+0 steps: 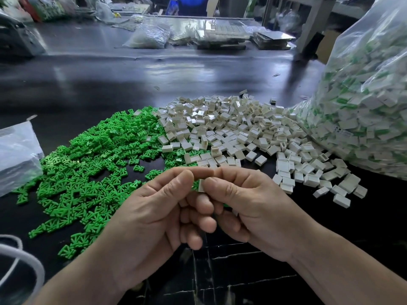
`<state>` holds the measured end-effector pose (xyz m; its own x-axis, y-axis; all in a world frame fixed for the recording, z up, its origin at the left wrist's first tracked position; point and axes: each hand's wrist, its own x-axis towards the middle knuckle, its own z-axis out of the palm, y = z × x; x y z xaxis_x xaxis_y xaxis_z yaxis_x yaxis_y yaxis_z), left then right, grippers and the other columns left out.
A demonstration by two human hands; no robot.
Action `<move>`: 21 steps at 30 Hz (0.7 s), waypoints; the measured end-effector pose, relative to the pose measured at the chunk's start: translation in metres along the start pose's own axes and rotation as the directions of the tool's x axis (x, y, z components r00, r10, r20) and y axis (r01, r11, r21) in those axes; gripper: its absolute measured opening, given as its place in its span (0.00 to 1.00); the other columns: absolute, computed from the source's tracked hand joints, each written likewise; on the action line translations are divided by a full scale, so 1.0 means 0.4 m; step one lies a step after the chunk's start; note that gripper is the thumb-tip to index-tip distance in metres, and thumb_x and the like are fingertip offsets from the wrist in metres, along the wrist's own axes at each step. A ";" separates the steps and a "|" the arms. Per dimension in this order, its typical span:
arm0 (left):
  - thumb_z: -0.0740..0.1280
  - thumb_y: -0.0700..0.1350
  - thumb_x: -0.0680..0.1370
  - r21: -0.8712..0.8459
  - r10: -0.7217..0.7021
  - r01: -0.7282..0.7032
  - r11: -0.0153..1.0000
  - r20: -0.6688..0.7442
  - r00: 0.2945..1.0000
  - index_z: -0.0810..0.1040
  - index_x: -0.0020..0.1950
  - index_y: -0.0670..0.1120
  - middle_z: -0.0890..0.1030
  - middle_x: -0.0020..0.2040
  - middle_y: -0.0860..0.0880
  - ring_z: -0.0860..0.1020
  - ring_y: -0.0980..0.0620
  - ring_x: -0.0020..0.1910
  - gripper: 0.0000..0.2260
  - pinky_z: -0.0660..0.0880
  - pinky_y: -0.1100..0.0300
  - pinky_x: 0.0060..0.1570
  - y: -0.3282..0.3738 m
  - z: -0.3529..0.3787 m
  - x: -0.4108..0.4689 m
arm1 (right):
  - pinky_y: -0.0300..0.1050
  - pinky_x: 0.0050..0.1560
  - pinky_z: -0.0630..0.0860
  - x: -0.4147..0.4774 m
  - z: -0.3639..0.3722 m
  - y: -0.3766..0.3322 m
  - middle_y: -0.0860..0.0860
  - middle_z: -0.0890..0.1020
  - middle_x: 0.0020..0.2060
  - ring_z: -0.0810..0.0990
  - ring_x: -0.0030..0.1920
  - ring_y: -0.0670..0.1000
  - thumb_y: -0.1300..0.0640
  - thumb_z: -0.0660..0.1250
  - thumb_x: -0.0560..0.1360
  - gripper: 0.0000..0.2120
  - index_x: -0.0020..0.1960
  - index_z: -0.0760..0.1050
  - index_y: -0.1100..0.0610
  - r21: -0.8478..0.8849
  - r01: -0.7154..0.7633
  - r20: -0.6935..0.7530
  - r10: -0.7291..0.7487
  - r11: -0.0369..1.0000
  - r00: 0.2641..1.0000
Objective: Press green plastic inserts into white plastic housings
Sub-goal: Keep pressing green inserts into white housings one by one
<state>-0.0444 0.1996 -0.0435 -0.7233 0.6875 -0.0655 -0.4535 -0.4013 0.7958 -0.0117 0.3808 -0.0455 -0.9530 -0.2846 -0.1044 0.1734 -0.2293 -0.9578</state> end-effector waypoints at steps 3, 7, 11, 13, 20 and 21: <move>0.76 0.47 0.70 -0.090 -0.039 0.039 0.995 0.003 0.999 0.82 0.56 0.40 0.81 0.35 0.41 0.82 0.48 0.31 0.17 0.78 0.61 0.25 -0.003 0.006 0.001 | 0.35 0.19 0.62 0.002 -0.001 -0.003 0.50 0.76 0.31 0.68 0.23 0.45 0.52 0.69 0.76 0.20 0.57 0.73 0.69 0.025 -0.046 0.024 0.045 0.999 0.999; 0.82 0.46 0.62 -0.135 -0.049 0.039 0.990 -0.067 0.997 0.84 0.49 0.43 0.80 0.30 0.42 0.80 0.49 0.25 0.18 0.76 0.61 0.21 -0.012 0.015 0.006 | 0.34 0.19 0.62 -0.001 0.001 -0.007 0.50 0.75 0.30 0.67 0.22 0.45 0.53 0.69 0.76 0.20 0.57 0.72 0.69 0.019 -0.061 0.033 0.061 0.998 0.998; 0.79 0.48 0.66 -0.182 -0.005 -0.003 0.983 -0.041 0.999 0.83 0.52 0.43 0.81 0.32 0.44 0.81 0.49 0.28 0.17 0.78 0.62 0.25 -0.022 0.020 0.008 | 0.34 0.19 0.61 -0.001 0.004 -0.005 0.50 0.75 0.30 0.67 0.22 0.44 0.52 0.68 0.77 0.15 0.51 0.76 0.65 0.068 -0.042 0.023 0.040 0.997 0.999; 0.78 0.47 0.68 -0.203 0.004 -0.006 0.979 -0.008 1.000 0.83 0.54 0.43 0.81 0.33 0.43 0.82 0.49 0.29 0.17 0.78 0.62 0.26 -0.021 0.020 0.007 | 0.34 0.19 0.61 -0.004 0.010 -0.007 0.50 0.74 0.30 0.67 0.22 0.44 0.52 0.68 0.77 0.10 0.49 0.78 0.59 0.111 -0.029 0.044 0.024 0.993 0.999; 0.81 0.45 0.63 -0.110 0.039 -0.046 0.993 -0.071 0.997 0.84 0.47 0.44 0.81 0.30 0.43 0.81 0.49 0.25 0.16 0.76 0.62 0.22 -0.020 0.021 0.008 | 0.34 0.19 0.63 -0.003 0.014 -0.003 0.49 0.75 0.30 0.68 0.22 0.43 0.52 0.67 0.77 0.19 0.56 0.72 0.68 0.093 -0.037 0.031 0.034 0.995 0.999; 0.81 0.45 0.63 -0.105 0.044 -0.052 0.993 -0.076 0.996 0.84 0.47 0.44 0.80 0.30 0.43 0.81 0.49 0.25 0.16 0.76 0.62 0.23 -0.020 0.022 0.008 | 0.34 0.19 0.62 -0.003 0.015 -0.004 0.49 0.74 0.31 0.67 0.22 0.43 0.52 0.67 0.77 0.19 0.56 0.72 0.68 0.087 -0.036 0.027 0.034 0.996 0.999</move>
<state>-0.0384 0.2105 -0.0448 -0.7800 0.6212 -0.0756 -0.4674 -0.4980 0.7305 -0.0094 0.3760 -0.0423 -0.9395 -0.3172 -0.1293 0.2285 -0.2992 -0.9264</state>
